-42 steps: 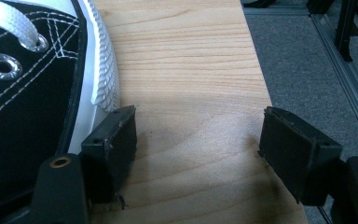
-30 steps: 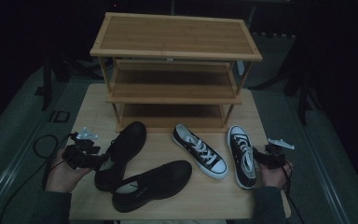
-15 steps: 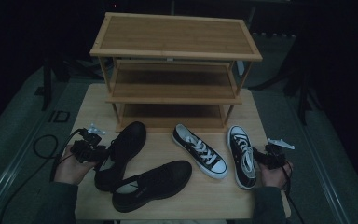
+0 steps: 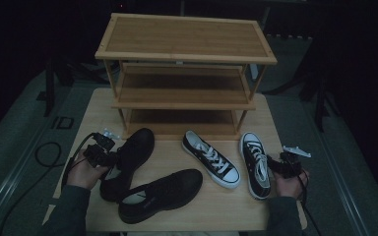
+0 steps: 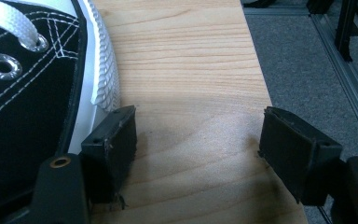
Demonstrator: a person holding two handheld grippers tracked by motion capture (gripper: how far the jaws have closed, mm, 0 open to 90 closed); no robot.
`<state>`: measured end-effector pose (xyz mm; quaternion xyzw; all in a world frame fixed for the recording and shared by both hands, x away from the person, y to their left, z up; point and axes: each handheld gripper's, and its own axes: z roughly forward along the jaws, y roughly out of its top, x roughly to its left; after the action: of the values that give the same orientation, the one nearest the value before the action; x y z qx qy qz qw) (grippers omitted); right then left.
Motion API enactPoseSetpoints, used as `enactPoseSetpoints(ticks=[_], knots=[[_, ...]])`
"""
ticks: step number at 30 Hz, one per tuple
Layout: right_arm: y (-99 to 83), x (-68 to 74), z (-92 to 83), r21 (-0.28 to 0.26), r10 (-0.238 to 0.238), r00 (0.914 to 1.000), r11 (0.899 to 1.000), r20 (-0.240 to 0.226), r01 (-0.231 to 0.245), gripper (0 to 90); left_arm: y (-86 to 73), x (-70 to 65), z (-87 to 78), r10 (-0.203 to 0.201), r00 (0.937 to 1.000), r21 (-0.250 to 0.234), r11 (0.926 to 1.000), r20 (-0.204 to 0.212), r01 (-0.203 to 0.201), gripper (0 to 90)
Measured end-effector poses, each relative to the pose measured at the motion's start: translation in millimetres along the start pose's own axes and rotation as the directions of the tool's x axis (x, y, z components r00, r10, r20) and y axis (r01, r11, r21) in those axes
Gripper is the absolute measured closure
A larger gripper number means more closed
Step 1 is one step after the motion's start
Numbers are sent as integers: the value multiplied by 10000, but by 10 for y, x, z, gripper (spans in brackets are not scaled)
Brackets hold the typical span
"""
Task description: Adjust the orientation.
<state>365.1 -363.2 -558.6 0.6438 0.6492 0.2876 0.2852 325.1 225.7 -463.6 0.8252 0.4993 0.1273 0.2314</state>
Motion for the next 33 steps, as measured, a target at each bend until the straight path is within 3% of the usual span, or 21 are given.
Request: enactPoseSetpoints(ticks=[9,13,17,24,33], knots=[[0,0,0,3,-1,10000,10000,-1,1,271,2,57,-29,-810,9965,-602,9948,223,822,856],[0,0,0,3,-3,10000,10000,-1,3,271,43,59,-36,-909,9956,-811,9924,221,924,861],[0,0,0,2,-2,10000,10000,-1,2,271,144,43,-34,-836,9964,-923,9921,146,846,862],[1,0,0,2,-2,10000,10000,-4,2,271,364,78,72,-1082,9937,-1210,9865,279,1108,862],[1,-1,0,1,-1,10000,10000,-3,1,271,685,124,285,-1768,9836,-1708,9686,363,1804,861]])
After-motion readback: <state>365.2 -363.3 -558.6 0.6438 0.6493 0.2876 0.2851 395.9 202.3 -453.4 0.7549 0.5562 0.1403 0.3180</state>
